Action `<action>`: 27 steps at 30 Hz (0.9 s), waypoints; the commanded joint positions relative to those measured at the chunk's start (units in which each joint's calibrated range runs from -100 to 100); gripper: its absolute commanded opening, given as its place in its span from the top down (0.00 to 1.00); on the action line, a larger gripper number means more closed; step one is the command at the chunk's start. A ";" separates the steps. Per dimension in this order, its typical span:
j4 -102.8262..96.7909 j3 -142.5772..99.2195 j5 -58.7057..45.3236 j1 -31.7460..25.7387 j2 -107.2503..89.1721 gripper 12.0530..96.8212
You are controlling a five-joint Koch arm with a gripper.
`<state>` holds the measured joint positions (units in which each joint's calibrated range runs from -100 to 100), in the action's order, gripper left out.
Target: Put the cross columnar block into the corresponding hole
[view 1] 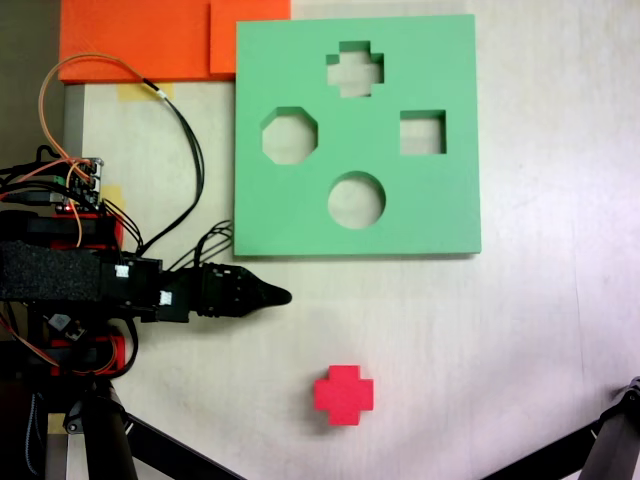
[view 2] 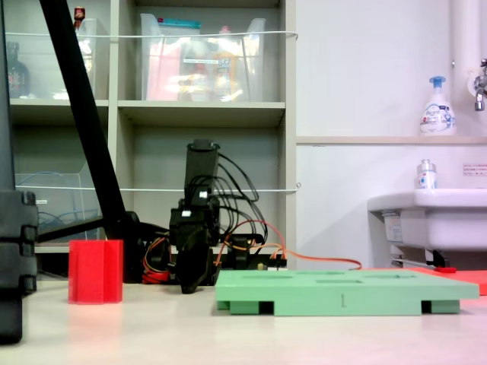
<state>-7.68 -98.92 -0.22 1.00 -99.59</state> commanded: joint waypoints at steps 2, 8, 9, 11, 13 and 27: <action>5.13 -1.08 -0.20 0.29 -0.41 0.54; 5.13 -1.08 -0.20 0.29 -0.41 0.54; 5.13 -1.08 -0.20 0.29 -0.41 0.54; 5.13 -1.08 -0.20 0.29 -0.41 0.54; 5.13 -1.08 -0.20 0.29 -0.41 0.54; 5.13 -1.08 -0.20 -0.15 -0.41 0.58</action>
<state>-7.68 -98.92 -0.22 0.85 -99.59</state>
